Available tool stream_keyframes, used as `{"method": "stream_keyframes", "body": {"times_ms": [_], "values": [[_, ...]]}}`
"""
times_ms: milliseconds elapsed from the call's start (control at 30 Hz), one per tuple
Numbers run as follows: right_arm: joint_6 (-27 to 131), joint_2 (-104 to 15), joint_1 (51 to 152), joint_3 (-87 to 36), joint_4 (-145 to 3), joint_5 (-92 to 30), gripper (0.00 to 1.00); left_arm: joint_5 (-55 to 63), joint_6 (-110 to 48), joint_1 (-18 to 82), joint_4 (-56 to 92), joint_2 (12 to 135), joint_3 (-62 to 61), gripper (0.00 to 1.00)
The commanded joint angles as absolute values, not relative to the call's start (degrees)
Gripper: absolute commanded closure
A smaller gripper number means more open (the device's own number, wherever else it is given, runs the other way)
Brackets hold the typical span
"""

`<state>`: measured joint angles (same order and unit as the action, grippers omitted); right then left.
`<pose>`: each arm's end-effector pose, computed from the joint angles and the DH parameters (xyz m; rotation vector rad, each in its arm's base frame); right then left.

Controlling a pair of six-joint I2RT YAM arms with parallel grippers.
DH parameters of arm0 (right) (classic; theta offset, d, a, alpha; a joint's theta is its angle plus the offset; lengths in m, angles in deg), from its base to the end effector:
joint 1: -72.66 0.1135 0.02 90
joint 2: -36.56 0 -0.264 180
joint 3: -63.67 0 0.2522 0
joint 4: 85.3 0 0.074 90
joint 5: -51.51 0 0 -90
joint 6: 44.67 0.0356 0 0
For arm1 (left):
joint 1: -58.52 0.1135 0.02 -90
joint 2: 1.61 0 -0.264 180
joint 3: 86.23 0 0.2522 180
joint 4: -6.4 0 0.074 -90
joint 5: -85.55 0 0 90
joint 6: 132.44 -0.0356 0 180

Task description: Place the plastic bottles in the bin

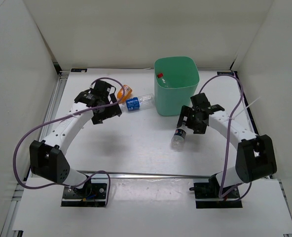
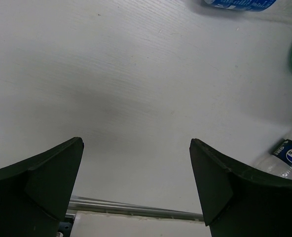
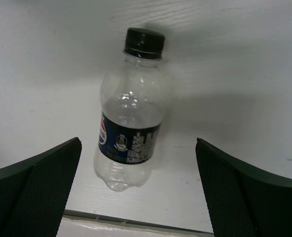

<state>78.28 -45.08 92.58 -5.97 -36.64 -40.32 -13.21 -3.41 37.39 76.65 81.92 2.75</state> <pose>0.2655 0.0950 0.2267 0.3124 2.6377 0.2716 0.2704 -0.0987 0.3010 -0.4628 2.6435 -0.1228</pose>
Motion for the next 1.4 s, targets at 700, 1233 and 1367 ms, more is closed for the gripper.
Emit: {"method": "stream_keyframes", "body": {"times_ms": [700, 1233, 1367], "values": [[83.91, -56.62, 95.59, -9.25, -32.08, -41.74, 0.35, -16.50, -5.00, 37.16, 77.81, 71.87, -5.05, 0.00], [71.81, -39.87, 95.59, -46.78, -17.22, -49.13, 0.71, -17.55, -4.47, 37.16, 76.76, 70.81, -5.58, 0.00], [68.01, -50.69, 95.59, -63.87, -18.09, -49.65, 0.71, -17.55, -4.47, 37.16, 76.23, 70.81, -4.89, 0.00]]}}
